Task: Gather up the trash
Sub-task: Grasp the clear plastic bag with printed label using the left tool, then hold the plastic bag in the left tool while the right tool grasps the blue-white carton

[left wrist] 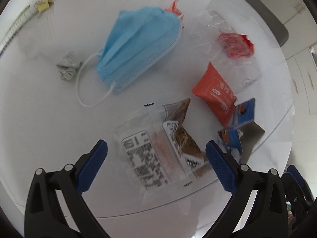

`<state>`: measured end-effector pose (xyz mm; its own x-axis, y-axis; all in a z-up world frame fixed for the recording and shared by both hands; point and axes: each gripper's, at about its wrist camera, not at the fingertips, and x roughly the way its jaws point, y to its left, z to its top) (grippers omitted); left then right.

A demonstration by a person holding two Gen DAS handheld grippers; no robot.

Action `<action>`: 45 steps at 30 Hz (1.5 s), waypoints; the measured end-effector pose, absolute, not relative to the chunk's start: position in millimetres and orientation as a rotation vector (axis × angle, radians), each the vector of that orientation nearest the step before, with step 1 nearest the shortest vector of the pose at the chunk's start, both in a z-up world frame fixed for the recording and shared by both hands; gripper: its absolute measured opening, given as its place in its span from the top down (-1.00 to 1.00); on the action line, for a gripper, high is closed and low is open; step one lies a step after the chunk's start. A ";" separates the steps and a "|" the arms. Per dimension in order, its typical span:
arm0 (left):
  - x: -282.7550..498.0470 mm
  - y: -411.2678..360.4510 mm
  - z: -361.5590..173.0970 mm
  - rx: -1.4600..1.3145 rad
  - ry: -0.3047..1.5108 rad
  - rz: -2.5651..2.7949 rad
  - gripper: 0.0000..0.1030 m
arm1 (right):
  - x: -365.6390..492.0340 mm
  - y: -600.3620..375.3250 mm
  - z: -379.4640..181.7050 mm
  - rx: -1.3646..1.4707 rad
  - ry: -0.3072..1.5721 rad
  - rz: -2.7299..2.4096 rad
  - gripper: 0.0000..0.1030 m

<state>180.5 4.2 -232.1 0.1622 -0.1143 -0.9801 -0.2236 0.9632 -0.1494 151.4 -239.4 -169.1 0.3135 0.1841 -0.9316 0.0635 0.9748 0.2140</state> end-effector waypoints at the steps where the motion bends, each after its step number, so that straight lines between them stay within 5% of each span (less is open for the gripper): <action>1: 182.6 2.9 -235.0 -0.297 1.423 0.082 -0.63 | 154.9 -237.3 -170.5 0.232 1.253 0.079 -0.95; 4: 185.3 4.0 -241.4 -0.322 1.435 0.078 -0.15 | 162.0 -232.0 -173.7 0.241 1.254 0.074 -0.95; 12: 180.3 19.7 -241.6 -0.330 1.424 0.024 0.28 | 176.8 -207.0 -191.7 0.325 1.293 0.068 -0.95; 26: 163.2 34.1 -207.4 -0.109 1.299 -0.056 0.29 | 200.8 -165.1 -229.3 0.304 1.367 -0.028 -0.93; 31: 159.2 32.6 -199.7 -0.106 1.276 -0.080 0.29 | 197.1 -171.1 -223.9 0.285 1.344 0.008 -0.04; 34: 145.4 30.8 -194.3 -0.074 1.258 -0.082 0.30 | 191.1 -176.8 -219.8 0.302 1.339 0.029 0.22; 45: 117.6 -4.7 -175.9 -0.003 1.227 -0.171 0.30 | 137.5 -226.2 -189.9 0.415 1.252 0.094 0.35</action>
<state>117.6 -4.7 -175.9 0.3263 -0.1320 -0.9360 0.1287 0.9872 -0.0943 137.5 -226.2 -189.9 0.3198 0.2931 -0.9010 0.1555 0.9218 0.3551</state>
